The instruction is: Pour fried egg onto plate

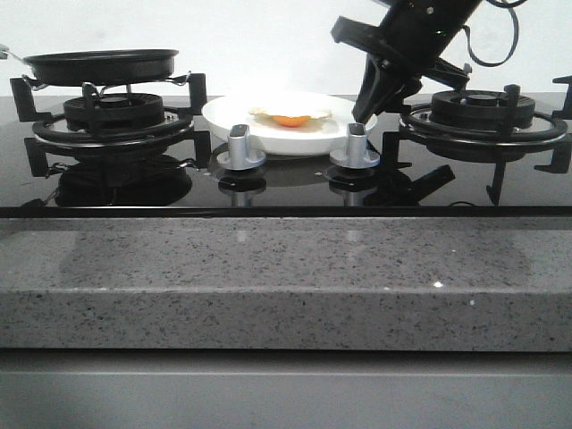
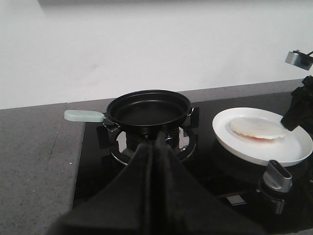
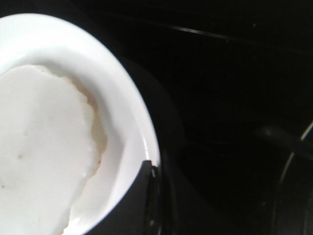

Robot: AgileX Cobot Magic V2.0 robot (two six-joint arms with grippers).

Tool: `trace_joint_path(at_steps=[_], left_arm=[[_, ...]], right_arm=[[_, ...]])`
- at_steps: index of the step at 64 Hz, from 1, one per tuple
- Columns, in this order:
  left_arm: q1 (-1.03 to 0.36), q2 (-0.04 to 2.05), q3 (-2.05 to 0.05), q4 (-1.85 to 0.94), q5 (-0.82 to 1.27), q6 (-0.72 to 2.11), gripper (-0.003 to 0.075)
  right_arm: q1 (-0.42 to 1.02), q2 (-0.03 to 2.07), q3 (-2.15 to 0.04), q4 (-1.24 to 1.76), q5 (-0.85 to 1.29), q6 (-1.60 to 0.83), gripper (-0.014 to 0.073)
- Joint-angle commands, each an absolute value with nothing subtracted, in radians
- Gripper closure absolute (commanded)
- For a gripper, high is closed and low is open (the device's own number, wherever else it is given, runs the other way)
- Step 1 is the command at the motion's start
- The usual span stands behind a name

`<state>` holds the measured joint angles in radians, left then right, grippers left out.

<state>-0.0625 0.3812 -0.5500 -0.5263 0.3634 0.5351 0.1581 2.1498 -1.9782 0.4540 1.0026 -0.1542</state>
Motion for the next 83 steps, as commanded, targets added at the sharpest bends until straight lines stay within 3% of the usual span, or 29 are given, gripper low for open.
trace_joint_path(at_steps=[1, 8, 18, 22, 36, 47, 54, 70, 83], left_arm=[[-0.069, 0.388, -0.576, -0.541, 0.289, 0.527, 0.0739], [-0.069, 0.388, -0.576, -0.541, 0.289, 0.527, 0.0739], [-0.069, 0.388, -0.576, -0.541, 0.289, 0.527, 0.0739], [-0.069, 0.388, -0.576, -0.541, 0.289, 0.527, 0.0739], [-0.069, 0.388, -0.576, -0.541, 0.289, 0.527, 0.0739], [-0.069, 0.388, -0.576, -0.541, 0.289, 0.527, 0.0739], [-0.069, 0.388, -0.576, -0.541, 0.289, 0.527, 0.0739], [-0.069, 0.388, -0.576, -0.541, 0.289, 0.527, 0.0739], [-0.069, 0.388, -0.576, -0.541, 0.289, 0.527, 0.0739]], right_arm=[[0.151, 2.086, -2.009, 0.404, 1.015, -0.154, 0.0627], [0.151, 2.086, -2.009, 0.392, 1.025, -0.145, 0.0536], [0.15, 2.079, -2.009, 0.392, 1.02, -0.145, 0.0335], [0.145, 2.069, -2.009, 0.392, 1.021, -0.142, 0.0299], [0.119, 1.999, -2.009, 0.39, 1.024, -0.137, 0.033], [0.114, 1.951, -2.009, 0.387, 1.057, -0.138, 0.0559], [0.114, 1.929, -2.009, 0.376, 1.077, -0.139, 0.066], [0.114, 1.822, -1.945, 0.267, 1.089, -0.145, 0.0657], [0.117, 1.552, -1.586, 0.256, 0.849, -0.197, 0.0657]])
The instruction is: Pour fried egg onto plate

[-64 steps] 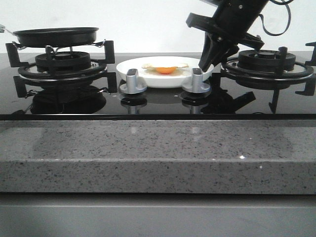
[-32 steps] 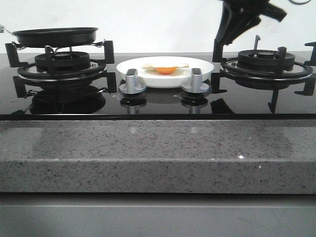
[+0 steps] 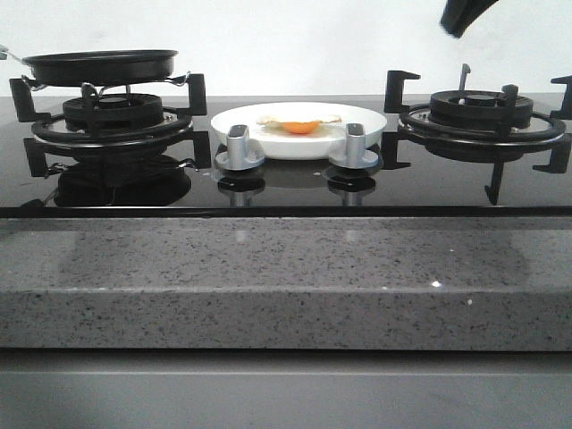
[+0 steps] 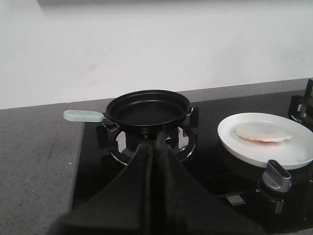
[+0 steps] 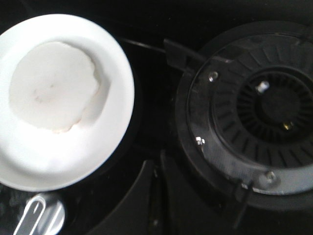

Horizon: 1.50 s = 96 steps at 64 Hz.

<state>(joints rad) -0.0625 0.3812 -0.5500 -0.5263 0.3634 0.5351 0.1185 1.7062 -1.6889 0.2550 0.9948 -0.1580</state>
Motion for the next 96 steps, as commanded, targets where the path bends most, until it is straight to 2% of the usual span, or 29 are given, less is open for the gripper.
trace_joint_path(at_steps=[1, 31, 56, 71, 96], left_arm=[[-0.069, 0.388, -0.576, -0.541, 0.289, 0.527, 0.0739], [-0.069, 0.388, -0.576, -0.541, 0.291, 0.527, 0.0739], [-0.069, 0.388, -0.576, -0.541, 0.291, 0.527, 0.0739], [-0.069, 0.388, -0.576, -0.541, 0.291, 0.527, 0.0739], [-0.069, 0.388, -0.576, -0.541, 0.291, 0.527, 0.0739]], right_arm=[[0.117, 1.533, -1.547, 0.256, 0.831, -0.201, 0.0657], [0.117, 0.937, -0.865, 0.256, 0.454, -0.267, 0.0657], [0.117, 0.453, -0.492, 0.256, 0.365, -0.267, 0.0657], [0.117, 0.259, -0.404, 0.257, 0.322, -0.267, 0.0662], [0.117, 0.255, -0.404, 0.257, 0.317, -0.267, 0.0662]])
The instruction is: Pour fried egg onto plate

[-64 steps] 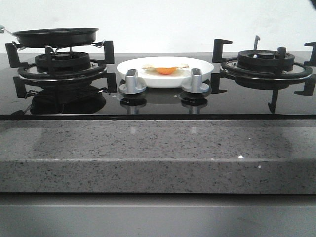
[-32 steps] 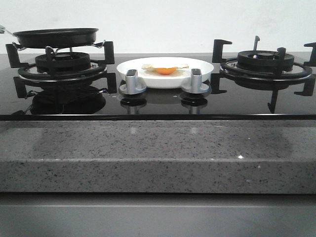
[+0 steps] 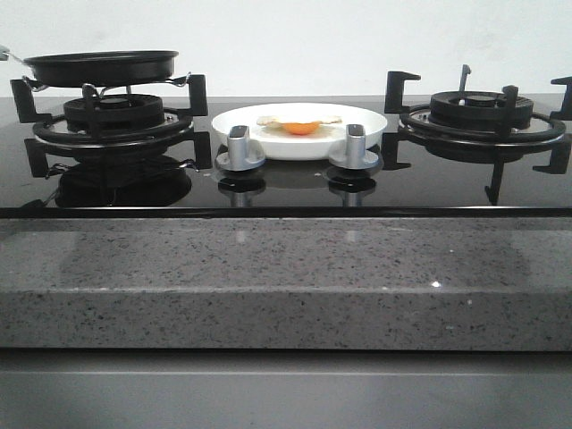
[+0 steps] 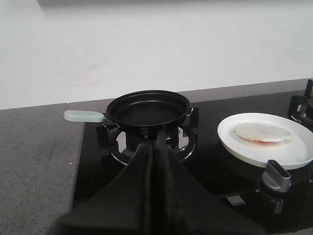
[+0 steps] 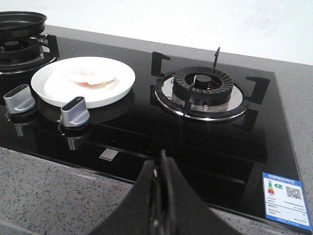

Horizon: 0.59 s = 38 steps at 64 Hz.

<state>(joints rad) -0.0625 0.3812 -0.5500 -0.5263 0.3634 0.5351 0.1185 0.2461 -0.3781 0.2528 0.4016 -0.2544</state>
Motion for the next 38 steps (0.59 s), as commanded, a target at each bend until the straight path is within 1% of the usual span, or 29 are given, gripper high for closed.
trace_joint_path(at_steps=[1, 34, 38], left_arm=[[-0.069, 0.388, -0.576, -0.541, 0.291, 0.527, 0.0739], [-0.069, 0.388, -0.568, -0.541, 0.287, 0.527, 0.0739], [-0.069, 0.388, -0.564, -0.502, 0.289, 0.518, 0.0739]], right_arm=[[0.117, 0.255, -0.404, 0.257, 0.317, -0.267, 0.0662], [0.117, 0.255, -0.404, 0.257, 0.317, -0.267, 0.0662], [0.117, 0.255, -0.404, 0.257, 0.317, -0.267, 0.0662]])
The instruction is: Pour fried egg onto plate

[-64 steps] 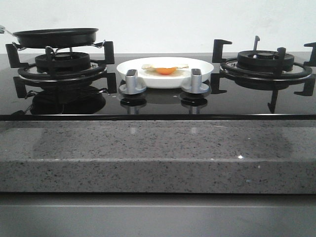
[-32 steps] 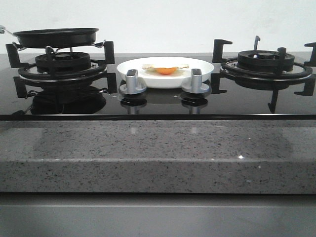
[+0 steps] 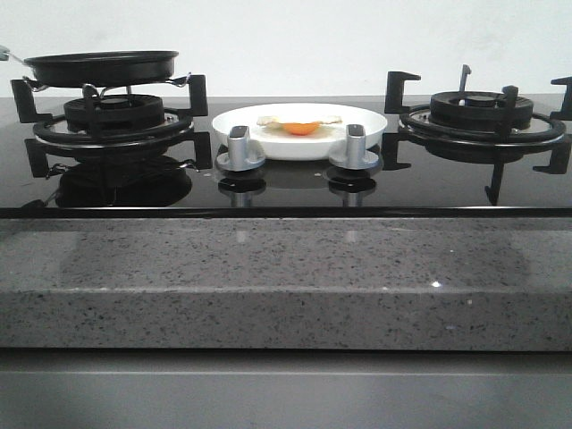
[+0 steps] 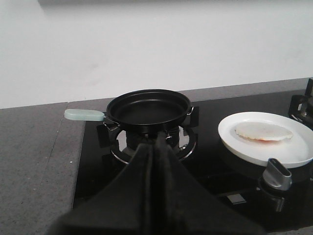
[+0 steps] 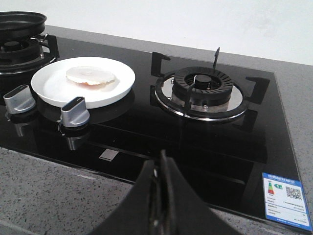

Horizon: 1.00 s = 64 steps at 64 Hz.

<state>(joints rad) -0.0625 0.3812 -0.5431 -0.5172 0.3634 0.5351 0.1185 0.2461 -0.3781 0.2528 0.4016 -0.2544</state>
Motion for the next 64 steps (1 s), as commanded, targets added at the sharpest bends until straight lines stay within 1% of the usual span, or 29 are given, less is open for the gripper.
trace_joint_path(at_steps=[1, 4, 11, 14, 30, 40, 49, 56, 64], left_arm=[[-0.069, 0.388, -0.564, -0.486, 0.289, 0.506, 0.0739], [-0.069, 0.388, -0.564, -0.405, 0.291, 0.403, 0.0739], [-0.069, 0.382, -0.548, -0.095, 0.287, 0.079, 0.0739], [-0.069, 0.373, -0.53, -0.02, 0.285, 0.006, 0.0739], [-0.069, 0.238, -0.355, -0.014, 0.256, 0.019, 0.074], [-0.067, 0.089, -0.209, -0.008, 0.256, 0.019, 0.0739], [-0.027, -0.03, -0.115, -0.018, 0.253, 0.019, 0.0739], [0.023, -0.021, -0.063, -0.036, 0.196, 0.019, 0.0739], [0.048, -0.024, 0.012, -0.036, 0.048, 0.019, 0.0739]], right_arm=[[0.117, 0.255, -0.404, 0.257, 0.317, -0.267, 0.0662], [0.117, 0.255, -0.404, 0.257, 0.317, -0.267, 0.0662], [0.117, 0.255, -0.404, 0.257, 0.317, -0.267, 0.0662], [0.117, 0.255, -0.404, 0.257, 0.317, -0.267, 0.0662], [0.117, 0.255, -0.404, 0.257, 0.317, -0.267, 0.0662], [0.117, 0.255, -0.404, 0.257, 0.317, -0.267, 0.0662], [0.117, 0.255, -0.404, 0.257, 0.317, -0.267, 0.0662], [0.117, 0.255, -0.404, 0.257, 0.32, -0.267, 0.0662], [0.117, 0.255, -0.404, 0.257, 0.324, -0.267, 0.0662]])
